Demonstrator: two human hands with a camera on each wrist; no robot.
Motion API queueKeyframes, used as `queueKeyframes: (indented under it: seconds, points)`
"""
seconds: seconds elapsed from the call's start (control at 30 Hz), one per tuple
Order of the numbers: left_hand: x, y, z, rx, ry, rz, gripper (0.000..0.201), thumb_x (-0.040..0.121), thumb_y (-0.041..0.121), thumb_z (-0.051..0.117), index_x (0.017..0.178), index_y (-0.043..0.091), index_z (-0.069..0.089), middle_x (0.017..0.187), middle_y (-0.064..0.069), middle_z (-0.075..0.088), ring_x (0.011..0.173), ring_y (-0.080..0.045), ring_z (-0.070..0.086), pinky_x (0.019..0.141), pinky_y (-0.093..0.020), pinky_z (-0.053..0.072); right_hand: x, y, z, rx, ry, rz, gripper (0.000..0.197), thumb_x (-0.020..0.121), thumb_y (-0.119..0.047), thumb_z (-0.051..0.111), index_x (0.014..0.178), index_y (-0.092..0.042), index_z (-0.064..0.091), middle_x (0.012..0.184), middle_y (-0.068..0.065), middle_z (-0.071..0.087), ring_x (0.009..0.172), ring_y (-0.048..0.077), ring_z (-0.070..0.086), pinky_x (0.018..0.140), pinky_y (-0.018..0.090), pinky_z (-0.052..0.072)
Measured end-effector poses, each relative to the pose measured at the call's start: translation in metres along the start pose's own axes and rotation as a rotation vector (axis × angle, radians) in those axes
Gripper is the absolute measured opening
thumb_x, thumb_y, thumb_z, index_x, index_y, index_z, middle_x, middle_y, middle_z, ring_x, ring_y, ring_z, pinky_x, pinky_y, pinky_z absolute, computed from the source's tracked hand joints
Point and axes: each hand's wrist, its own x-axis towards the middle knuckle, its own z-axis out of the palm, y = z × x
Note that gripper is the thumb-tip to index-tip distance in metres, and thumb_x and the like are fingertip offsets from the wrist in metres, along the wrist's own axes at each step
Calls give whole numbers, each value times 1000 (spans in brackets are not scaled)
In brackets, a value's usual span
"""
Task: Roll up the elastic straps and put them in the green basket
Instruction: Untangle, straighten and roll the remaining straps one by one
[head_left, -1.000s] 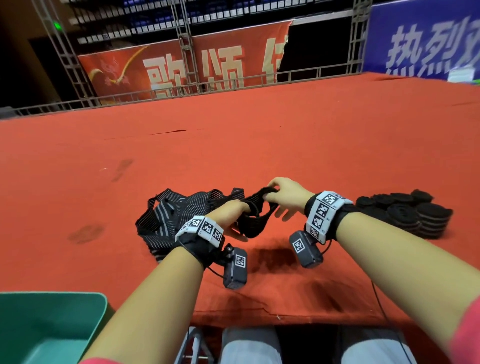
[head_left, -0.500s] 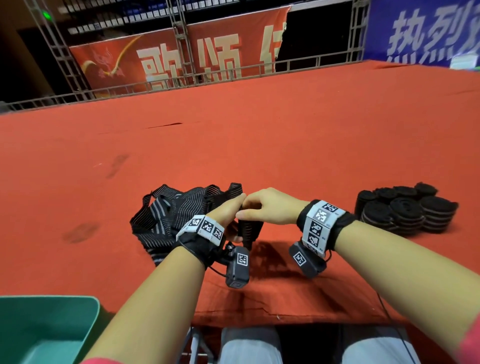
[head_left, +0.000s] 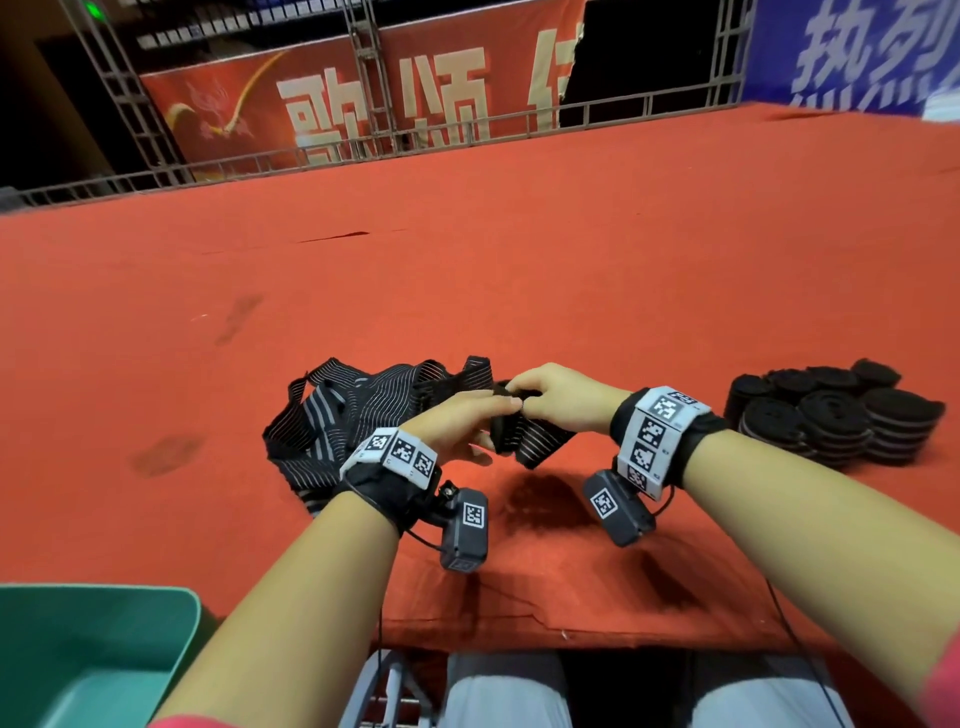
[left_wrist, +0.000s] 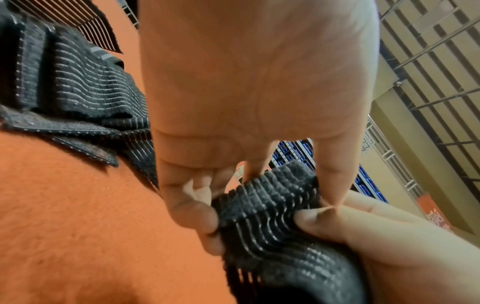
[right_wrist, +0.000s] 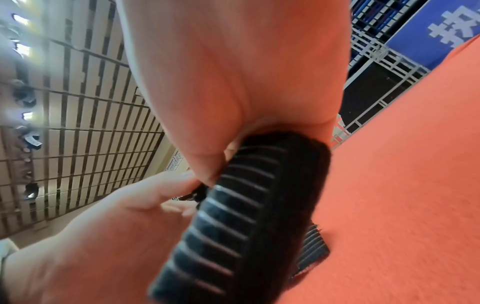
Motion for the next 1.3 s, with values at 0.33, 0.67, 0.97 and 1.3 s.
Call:
queueKeyframes:
  seconds: [0.33, 0.67, 0.97, 1.3]
  points:
    - [5, -7, 8, 108, 87, 110, 27, 102, 19, 37, 118, 10, 57, 91, -20, 67, 74, -37, 71, 55, -33, 51, 6, 18, 0, 141, 32, 53, 19, 97, -7, 56, 109, -7, 71, 92, 6, 69, 81, 16, 61, 79, 31, 50]
    - [4, -19, -3, 157, 283, 154, 28, 97, 12, 34, 77, 7, 52, 63, -14, 62, 47, -27, 58, 45, -25, 34, -3, 34, -15, 188, 12, 123, 14, 99, -9, 55, 98, -11, 69, 86, 2, 67, 79, 15, 59, 78, 31, 48]
    - [14, -43, -41, 109, 686, 97, 33, 92, 30, 47, 70, 7, 54, 76, -18, 63, 67, -32, 63, 60, -41, 57, -19, 42, -27, 403, 177, 222, 14, 88, 0, 46, 81, -6, 57, 82, 11, 45, 80, 21, 42, 75, 35, 36]
    - [8, -58, -65, 224, 865, 34, 33, 97, 30, 47, 70, 11, 51, 87, -25, 64, 90, -46, 64, 82, -50, 53, -48, 47, -32, 755, 2, 462, 38, 97, -53, 44, 84, -17, 48, 76, 9, 56, 56, 27, 57, 53, 32, 52]
